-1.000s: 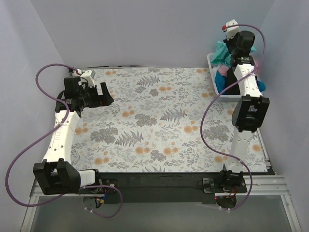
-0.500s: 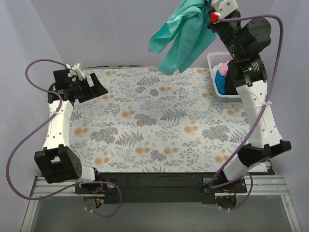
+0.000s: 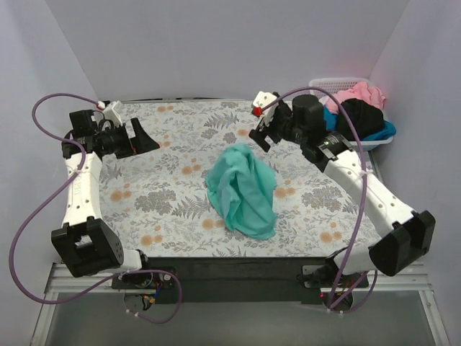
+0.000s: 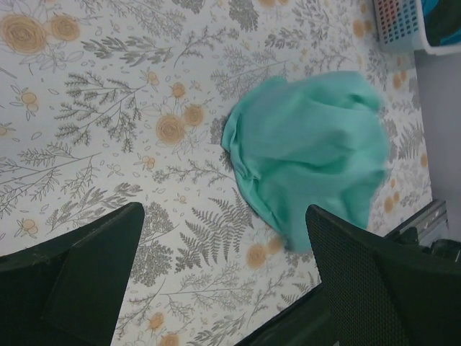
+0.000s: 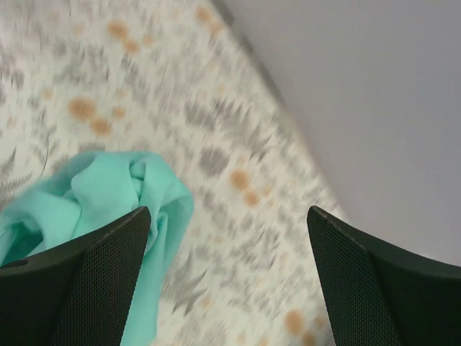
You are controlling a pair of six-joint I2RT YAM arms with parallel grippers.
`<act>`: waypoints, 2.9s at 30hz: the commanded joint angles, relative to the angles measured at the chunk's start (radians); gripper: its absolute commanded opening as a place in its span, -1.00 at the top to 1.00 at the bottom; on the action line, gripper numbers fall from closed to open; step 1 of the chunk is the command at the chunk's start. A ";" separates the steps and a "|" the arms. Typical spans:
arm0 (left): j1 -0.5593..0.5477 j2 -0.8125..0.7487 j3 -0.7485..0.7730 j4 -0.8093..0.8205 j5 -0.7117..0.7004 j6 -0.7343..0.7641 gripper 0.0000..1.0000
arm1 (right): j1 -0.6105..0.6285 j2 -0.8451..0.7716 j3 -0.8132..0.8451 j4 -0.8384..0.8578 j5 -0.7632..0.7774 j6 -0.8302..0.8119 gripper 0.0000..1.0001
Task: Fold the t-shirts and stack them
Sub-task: Move the tshirt to the center of the board, then flatten the tshirt out
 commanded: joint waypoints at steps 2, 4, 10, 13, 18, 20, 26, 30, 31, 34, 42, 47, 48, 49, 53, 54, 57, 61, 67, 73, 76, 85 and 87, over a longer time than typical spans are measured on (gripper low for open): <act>-0.003 -0.062 -0.062 -0.122 0.081 0.277 -0.90 | -0.017 0.053 -0.022 -0.242 0.095 0.066 -0.84; -0.039 -0.090 -0.101 -0.173 0.081 0.369 -0.90 | -0.034 0.051 -0.040 -0.351 0.075 0.080 -0.83; -0.332 -0.249 -0.377 -0.068 0.009 0.480 -0.54 | -0.043 -0.018 -0.216 -0.481 -0.078 0.138 -0.82; -0.510 -0.265 -0.493 0.067 -0.121 0.416 -0.48 | -0.044 -0.044 -0.343 -0.487 -0.156 0.164 -0.71; -0.718 -0.167 -0.575 0.213 -0.333 0.318 -0.43 | -0.044 -0.065 -0.481 -0.484 -0.224 0.193 -0.54; -0.764 -0.113 -0.583 0.265 -0.417 0.295 -0.44 | -0.043 -0.048 -0.505 -0.481 -0.207 0.196 -0.51; -0.851 0.013 -0.598 0.345 -0.545 0.232 -0.43 | -0.008 0.037 -0.560 -0.481 -0.203 0.233 -0.42; -0.854 0.105 -0.575 0.352 -0.608 0.226 -0.21 | 0.035 0.093 -0.554 -0.473 -0.195 0.249 -0.36; -0.854 0.117 -0.567 0.348 -0.617 0.223 -0.14 | 0.041 0.105 -0.552 -0.470 -0.193 0.250 -0.32; -0.835 0.154 -0.532 0.332 -0.616 0.198 0.19 | 0.049 0.159 -0.535 -0.468 -0.186 0.247 -0.02; -0.595 0.096 -0.413 0.221 -0.450 0.206 1.00 | 0.022 0.186 -0.409 -0.543 -0.106 0.183 0.97; -0.509 0.054 -0.273 0.177 -0.490 0.270 1.00 | -0.073 0.170 -0.188 -0.579 0.036 0.045 0.97; -0.497 0.056 -0.244 0.169 -0.499 0.281 1.00 | -0.083 0.174 -0.151 -0.583 0.060 0.022 0.97; -0.476 0.057 -0.212 0.163 -0.511 0.287 1.00 | -0.093 0.179 -0.070 -0.592 0.083 0.000 0.97; -0.423 0.065 -0.034 0.172 -0.588 0.312 1.00 | -0.141 0.205 0.118 -0.596 0.220 -0.113 0.97; -0.405 0.068 -0.005 0.175 -0.600 0.312 1.00 | -0.149 0.208 0.155 -0.594 0.242 -0.130 0.97; -0.388 0.070 0.094 0.203 -0.643 0.327 1.00 | -0.175 0.235 0.323 -0.586 0.328 -0.181 0.97; -0.385 0.062 0.157 0.261 -0.675 0.371 1.00 | -0.187 0.277 0.509 -0.568 0.406 -0.238 0.97; -0.383 0.004 0.200 0.365 -0.740 0.430 1.00 | -0.186 0.297 0.663 -0.519 0.472 -0.325 0.97; -0.383 -0.051 0.184 0.367 -0.746 0.440 1.00 | -0.176 0.256 0.666 -0.462 0.502 -0.371 0.97; -0.383 -0.119 0.188 0.355 -0.783 0.428 1.00 | -0.155 0.217 0.638 -0.447 0.518 -0.371 0.97; -0.383 -0.243 0.140 0.148 -0.525 0.540 1.00 | -0.058 0.033 0.364 -0.473 0.468 -0.364 0.97; -0.383 -0.251 0.079 0.028 -0.456 0.590 1.00 | -0.032 0.009 0.223 -0.520 0.402 -0.359 0.97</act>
